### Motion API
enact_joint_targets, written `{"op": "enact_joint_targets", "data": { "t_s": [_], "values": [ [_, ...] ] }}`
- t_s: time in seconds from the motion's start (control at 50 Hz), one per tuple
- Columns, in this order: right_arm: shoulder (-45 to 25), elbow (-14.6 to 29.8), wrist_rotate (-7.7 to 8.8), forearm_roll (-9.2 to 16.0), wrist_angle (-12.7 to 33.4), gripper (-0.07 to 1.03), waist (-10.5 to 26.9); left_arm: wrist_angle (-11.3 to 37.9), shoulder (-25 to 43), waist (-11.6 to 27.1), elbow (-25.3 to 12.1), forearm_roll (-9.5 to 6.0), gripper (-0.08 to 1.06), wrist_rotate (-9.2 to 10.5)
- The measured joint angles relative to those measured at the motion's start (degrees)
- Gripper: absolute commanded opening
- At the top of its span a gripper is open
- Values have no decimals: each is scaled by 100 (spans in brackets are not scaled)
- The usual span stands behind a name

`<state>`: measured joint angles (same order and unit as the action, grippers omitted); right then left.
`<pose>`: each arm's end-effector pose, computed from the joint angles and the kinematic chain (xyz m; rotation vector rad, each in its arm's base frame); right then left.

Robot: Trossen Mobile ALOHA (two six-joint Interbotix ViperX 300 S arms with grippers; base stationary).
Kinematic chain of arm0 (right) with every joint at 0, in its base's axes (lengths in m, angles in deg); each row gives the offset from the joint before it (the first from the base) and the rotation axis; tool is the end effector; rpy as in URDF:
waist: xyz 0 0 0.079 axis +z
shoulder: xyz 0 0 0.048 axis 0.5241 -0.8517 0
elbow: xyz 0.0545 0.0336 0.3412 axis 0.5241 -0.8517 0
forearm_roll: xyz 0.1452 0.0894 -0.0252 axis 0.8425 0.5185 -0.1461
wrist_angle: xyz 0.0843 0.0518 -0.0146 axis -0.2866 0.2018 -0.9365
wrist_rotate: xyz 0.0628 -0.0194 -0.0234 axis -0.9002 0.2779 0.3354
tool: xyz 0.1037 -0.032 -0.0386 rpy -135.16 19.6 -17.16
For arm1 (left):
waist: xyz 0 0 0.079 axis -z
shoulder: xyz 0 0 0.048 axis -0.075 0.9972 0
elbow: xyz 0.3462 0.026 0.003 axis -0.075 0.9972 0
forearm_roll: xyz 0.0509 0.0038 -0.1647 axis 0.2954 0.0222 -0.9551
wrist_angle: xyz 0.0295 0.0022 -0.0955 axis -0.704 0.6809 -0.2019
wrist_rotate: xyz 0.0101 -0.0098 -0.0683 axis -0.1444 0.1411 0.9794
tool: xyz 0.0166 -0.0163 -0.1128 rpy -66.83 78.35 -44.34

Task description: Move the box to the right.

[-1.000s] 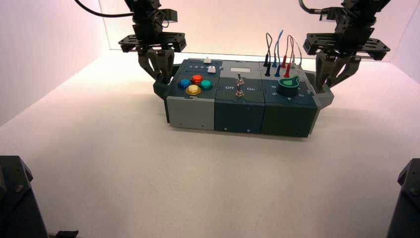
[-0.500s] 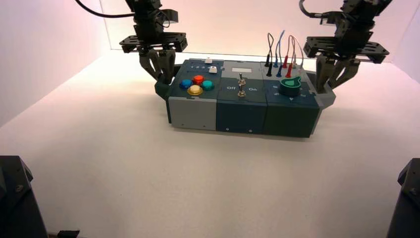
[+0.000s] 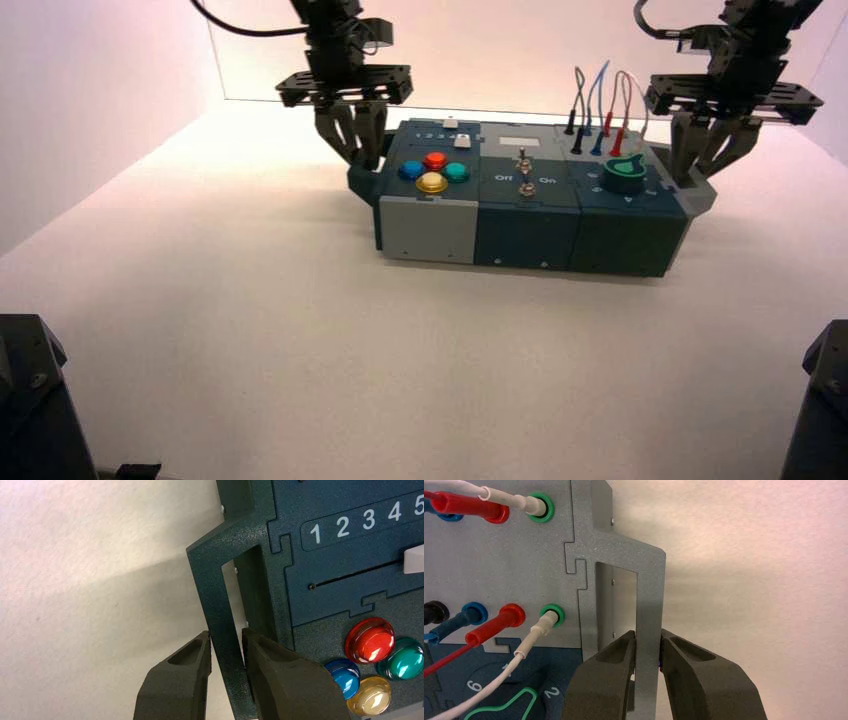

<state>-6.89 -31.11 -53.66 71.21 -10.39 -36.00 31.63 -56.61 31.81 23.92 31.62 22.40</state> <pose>0.3092 -0.0237 0.0767 0.0890 1.4721 -0.0915 0.3573 -0.2149 0.0609 0.1547 1.4891 -0.4099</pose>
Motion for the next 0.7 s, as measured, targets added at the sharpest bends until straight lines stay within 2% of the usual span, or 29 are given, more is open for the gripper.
{"op": "enact_joint_targets", "data": {
  "t_s": [0.12,0.26,0.42,0.56,0.7],
  "values": [
    [-35,88,79,-114,105,4,-246,88,176,167,-290,-26,-3,53],
    [-35,97,132,-193,123,4,-439,105,255,299,-439,-70,-3,53],
    [-35,97,158,-422,123,4,-668,193,378,519,-650,-114,-3,53],
    [-35,97,158,-545,123,5,-729,272,457,589,-791,-132,-3,79],
    [-35,97,149,-562,123,6,-756,360,510,615,-905,-123,-3,88]
  ]
}}
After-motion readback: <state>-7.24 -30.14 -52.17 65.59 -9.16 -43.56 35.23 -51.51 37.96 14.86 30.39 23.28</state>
